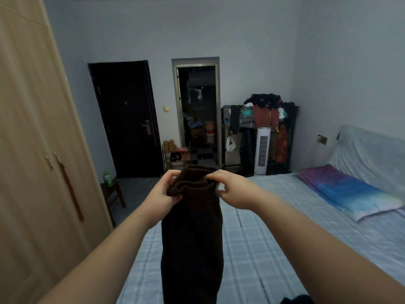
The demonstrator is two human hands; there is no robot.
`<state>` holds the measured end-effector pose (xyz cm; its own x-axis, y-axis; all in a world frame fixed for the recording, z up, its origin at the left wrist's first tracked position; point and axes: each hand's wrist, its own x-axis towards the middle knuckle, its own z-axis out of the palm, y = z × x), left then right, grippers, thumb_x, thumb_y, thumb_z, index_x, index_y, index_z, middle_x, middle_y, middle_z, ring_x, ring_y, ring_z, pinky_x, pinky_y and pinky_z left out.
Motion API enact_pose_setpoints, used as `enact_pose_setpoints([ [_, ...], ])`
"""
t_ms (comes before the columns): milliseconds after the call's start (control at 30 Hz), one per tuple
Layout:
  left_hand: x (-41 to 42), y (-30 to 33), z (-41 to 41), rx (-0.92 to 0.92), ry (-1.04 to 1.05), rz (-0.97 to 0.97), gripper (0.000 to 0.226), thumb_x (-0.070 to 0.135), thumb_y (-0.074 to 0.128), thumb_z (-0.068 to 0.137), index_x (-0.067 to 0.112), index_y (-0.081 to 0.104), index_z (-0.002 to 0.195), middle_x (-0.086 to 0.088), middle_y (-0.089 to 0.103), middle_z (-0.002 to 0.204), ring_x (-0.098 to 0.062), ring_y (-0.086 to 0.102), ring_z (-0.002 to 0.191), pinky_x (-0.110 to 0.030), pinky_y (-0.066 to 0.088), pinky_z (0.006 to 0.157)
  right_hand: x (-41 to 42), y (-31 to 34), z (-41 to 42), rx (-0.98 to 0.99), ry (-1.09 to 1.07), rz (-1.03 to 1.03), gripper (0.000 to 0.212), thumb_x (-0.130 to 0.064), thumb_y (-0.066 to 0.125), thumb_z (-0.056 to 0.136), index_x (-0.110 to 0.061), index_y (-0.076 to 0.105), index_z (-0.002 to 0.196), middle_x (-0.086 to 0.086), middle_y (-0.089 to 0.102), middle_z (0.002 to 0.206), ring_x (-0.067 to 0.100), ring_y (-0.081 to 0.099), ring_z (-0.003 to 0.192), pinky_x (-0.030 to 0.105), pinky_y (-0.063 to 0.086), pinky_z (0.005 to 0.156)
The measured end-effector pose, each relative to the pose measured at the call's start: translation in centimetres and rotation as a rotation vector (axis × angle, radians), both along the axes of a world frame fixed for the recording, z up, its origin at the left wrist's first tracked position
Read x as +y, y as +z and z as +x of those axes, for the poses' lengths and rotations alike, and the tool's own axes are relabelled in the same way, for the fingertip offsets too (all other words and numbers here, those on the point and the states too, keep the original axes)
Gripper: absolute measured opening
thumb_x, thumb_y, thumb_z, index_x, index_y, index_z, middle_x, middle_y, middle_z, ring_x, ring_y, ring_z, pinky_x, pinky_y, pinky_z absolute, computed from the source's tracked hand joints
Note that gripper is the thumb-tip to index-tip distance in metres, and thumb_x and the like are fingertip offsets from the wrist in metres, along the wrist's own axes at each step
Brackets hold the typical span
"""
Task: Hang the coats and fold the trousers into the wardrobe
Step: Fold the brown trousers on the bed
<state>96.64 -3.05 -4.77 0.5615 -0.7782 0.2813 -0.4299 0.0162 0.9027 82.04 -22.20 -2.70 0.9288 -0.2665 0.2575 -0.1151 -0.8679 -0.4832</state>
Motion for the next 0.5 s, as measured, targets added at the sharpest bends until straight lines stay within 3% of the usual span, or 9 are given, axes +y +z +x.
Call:
enact_pose_setpoints([
  [100, 0.4, 0.2, -0.1, -0.030, -0.023, 0.015, 0.045, -0.009, 0.059, 0.091, 0.030, 0.061, 0.114, -0.003, 0.070, 0.107, -0.018, 0.067, 0.107, -0.040, 0.054, 0.093, 0.5, 0.0, 0.1, 0.009, 0.005, -0.112, 0.045, -0.024, 0.058, 0.096, -0.043, 0.051, 0.135, -0.021, 0.049, 0.121, 0.011, 0.055, 0.110, 0.029, 0.048, 0.088],
  [233, 0.9, -0.2, 0.7, -0.023, 0.015, 0.003, 0.040, -0.010, 0.061, 0.088, 0.023, 0.061, 0.111, -0.015, 0.067, 0.104, -0.035, 0.065, 0.105, -0.056, 0.052, 0.096, 0.0, -0.3, -0.2, 0.029, 0.094, 0.139, 0.037, -0.017, 0.073, 0.087, -0.041, 0.065, 0.114, -0.017, 0.052, 0.107, 0.007, 0.056, 0.104, 0.029, 0.051, 0.090],
  [300, 1.1, -0.4, 1.2, -0.019, 0.026, 0.005, 0.038, -0.006, 0.064, 0.088, 0.024, 0.061, 0.111, -0.018, 0.065, 0.105, -0.039, 0.064, 0.106, -0.059, 0.050, 0.096, -0.5, -0.4, -0.8, -0.028, 0.115, 0.156, 0.031, -0.010, 0.075, 0.084, -0.037, 0.068, 0.097, -0.016, 0.054, 0.104, 0.006, 0.059, 0.098, 0.028, 0.053, 0.088],
  [433, 1.4, 0.0, 2.1, -0.046, 0.042, 0.052, 0.038, 0.002, 0.068, 0.088, 0.031, 0.060, 0.112, -0.014, 0.065, 0.105, -0.030, 0.067, 0.104, -0.055, 0.052, 0.096, -1.2, -0.3, -2.0, -0.118, 0.108, 0.143, 0.034, -0.002, 0.075, 0.082, -0.033, 0.059, 0.079, -0.013, 0.061, 0.101, 0.010, 0.060, 0.088, 0.033, 0.056, 0.080],
  [500, 1.5, 0.3, 2.4, -0.057, 0.036, 0.080, 0.037, 0.006, 0.068, 0.090, 0.034, 0.059, 0.111, -0.013, 0.066, 0.107, -0.026, 0.068, 0.104, -0.053, 0.053, 0.096, -1.2, -0.1, -2.6, -0.137, 0.118, 0.191, 0.030, 0.002, 0.073, 0.081, -0.022, 0.056, 0.077, -0.012, 0.067, 0.107, 0.002, 0.062, 0.083, 0.028, 0.055, 0.075],
])
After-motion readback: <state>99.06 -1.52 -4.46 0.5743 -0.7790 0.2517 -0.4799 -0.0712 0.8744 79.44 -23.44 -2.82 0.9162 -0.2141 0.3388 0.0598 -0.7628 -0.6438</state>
